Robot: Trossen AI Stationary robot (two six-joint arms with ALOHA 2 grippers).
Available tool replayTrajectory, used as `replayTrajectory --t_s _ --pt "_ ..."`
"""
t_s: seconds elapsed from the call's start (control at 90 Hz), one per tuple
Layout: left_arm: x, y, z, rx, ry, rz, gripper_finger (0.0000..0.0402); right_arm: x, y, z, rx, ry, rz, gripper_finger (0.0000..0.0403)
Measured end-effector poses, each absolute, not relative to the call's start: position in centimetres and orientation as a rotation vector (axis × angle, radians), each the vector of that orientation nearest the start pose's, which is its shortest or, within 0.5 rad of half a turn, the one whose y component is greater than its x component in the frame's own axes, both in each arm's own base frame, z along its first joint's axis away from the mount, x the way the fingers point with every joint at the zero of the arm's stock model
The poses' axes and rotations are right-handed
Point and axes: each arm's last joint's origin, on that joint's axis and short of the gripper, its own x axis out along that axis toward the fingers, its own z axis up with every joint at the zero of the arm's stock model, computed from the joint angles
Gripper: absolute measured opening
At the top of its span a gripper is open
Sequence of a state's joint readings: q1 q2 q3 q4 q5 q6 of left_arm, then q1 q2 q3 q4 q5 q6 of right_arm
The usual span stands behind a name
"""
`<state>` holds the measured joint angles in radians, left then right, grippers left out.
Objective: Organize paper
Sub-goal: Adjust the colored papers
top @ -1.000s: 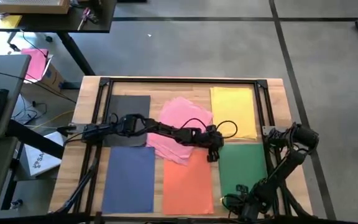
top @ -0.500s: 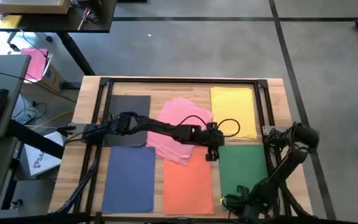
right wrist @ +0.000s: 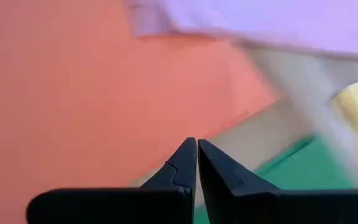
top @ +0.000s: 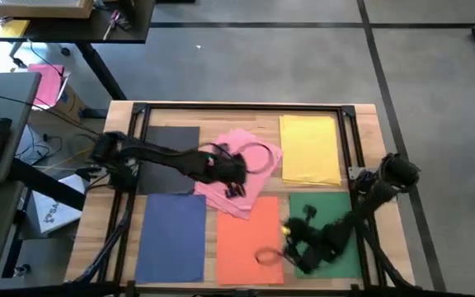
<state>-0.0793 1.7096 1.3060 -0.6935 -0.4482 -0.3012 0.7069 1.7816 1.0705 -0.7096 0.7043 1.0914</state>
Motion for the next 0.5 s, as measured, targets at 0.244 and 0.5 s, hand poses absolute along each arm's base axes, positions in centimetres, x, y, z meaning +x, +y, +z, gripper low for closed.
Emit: replayTrajectory --t_s 0.244,0.5 --pt "29.6 4.9 20.6 -0.227 1.006 0.589 0.0037 30.0 10.1 15.7 0.123 1.026 -0.665 0.0001" --pt "28.6 9.7 16.3 -0.423 1.026 0.52 0.0157 32.3 2.9 15.5 0.261 1.116 -0.59 0.0084"
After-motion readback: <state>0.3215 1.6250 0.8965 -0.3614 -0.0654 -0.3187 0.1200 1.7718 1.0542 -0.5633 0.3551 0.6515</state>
